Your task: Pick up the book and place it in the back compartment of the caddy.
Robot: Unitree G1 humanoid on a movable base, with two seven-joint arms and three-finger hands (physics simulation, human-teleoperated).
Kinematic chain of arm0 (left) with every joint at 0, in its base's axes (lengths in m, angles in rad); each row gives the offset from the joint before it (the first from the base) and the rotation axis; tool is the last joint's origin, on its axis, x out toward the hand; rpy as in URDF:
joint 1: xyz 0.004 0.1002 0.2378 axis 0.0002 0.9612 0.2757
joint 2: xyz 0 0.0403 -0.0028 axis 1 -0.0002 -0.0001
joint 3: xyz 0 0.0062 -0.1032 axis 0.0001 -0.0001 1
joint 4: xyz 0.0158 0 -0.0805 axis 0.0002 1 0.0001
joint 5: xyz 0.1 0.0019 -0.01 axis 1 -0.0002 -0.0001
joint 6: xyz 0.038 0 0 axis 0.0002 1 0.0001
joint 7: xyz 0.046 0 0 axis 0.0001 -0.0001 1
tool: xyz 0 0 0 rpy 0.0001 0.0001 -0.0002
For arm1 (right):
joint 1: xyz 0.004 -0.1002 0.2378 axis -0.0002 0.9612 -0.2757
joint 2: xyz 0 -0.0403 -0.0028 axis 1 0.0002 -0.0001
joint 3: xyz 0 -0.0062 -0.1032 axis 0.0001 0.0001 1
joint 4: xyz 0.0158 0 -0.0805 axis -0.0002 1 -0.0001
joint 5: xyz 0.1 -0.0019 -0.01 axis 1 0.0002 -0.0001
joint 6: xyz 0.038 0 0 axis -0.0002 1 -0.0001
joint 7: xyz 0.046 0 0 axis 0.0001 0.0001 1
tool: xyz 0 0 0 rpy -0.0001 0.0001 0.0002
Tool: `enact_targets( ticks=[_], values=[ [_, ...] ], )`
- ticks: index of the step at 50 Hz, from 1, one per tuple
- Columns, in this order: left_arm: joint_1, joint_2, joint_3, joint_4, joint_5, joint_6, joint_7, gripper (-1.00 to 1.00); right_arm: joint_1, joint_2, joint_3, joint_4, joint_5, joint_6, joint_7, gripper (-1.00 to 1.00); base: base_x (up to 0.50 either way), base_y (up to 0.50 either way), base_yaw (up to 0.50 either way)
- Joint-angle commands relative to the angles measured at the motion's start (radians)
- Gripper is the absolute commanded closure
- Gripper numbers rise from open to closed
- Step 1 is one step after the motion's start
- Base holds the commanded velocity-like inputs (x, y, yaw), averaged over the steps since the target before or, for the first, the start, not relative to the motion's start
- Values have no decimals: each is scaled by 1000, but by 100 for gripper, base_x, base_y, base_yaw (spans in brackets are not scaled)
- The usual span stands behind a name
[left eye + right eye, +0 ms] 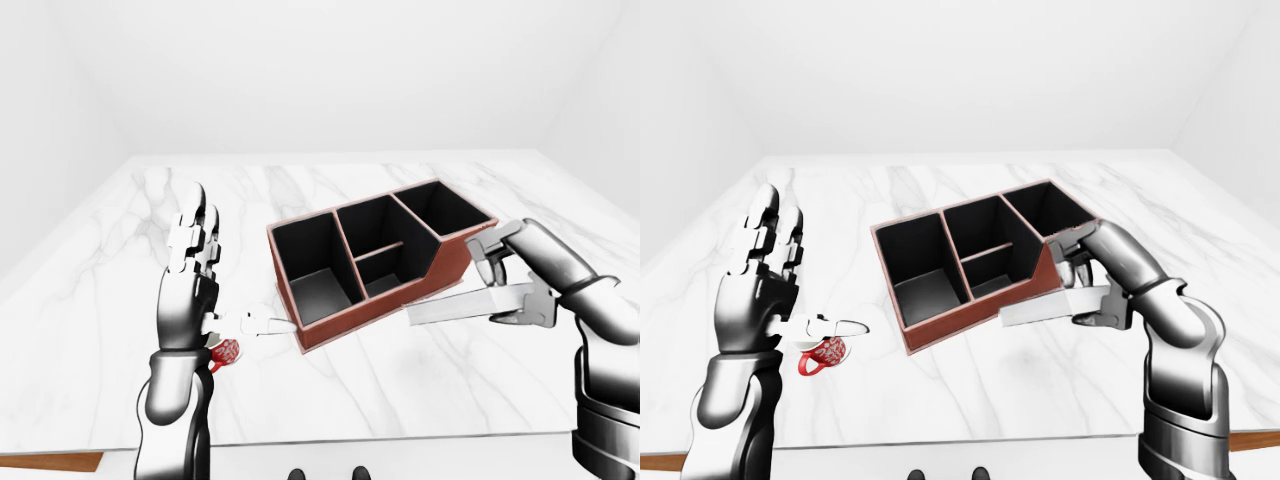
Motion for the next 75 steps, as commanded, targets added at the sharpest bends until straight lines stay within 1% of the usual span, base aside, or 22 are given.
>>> enact_targets(
  ticks=[1, 7, 8, 16, 23, 31, 38, 44, 52, 64, 68, 75],
  values=[
    [0, 1, 3, 9, -2, 0, -1, -100, -56, -1, 2, -140, 79, 0, 0, 100, 0, 0, 0],
    [0, 1, 3, 3, -2, 0, -1, -100, -95, -2, 32, -133, 67, 0, 0, 100, 0, 0, 0],
    [0, 1, 3, 6, -2, 0, -1, -100, -97, -2, 35, -158, 71, 0, 0, 100, 0, 0, 0],
    [0, 1, 2, -3, -1, 0, -1, -100, -109, 28, 80, -176, 32, 0, 0, 100, 0, 0, 0],
    [1, 0, 2, 3, -1, 0, -1, -100, -124, 39, 101, -169, 7, 0, 0, 100, 0, 0, 0],
    [0, 0, 1, -3, -1, 0, -1, -100, -185, 49, 144, -135, -85, 0, 0, 100, 0, 0, 0],
    [0, 0, 1, 2, -2, 0, -1, -100, -246, 71, 187, -166, -160, 0, 0, 100, 0, 0, 0],
    [1, 0, 0, 4, -2, 0, 0, -100, -271, 93, 218, -207, -200, 0, 0, 100, 0, 0, 0],
    [1, 0, 0, 1, -3, 0, 0, -100, -298, 109, 242, -207, -256, 0, 0, 100, 0, 0, 0],
    [0, 0, -3, -7, -4, 0, 1, -100, -352, 118, 271, -105, -368, 0, 0, 100, 0, 0, 0],
    [1, 0, 1, 0, -6, 0, 0, -100, -356, 122, 278, -50, -410, 0, 0, 100, 0, 0, 0],
    [0, 0, -3, 3, -5, 0, 1, -100, -365, 124, 282, -16, -450, 0, 0, 100, 0, 0, 0]
  ],
)
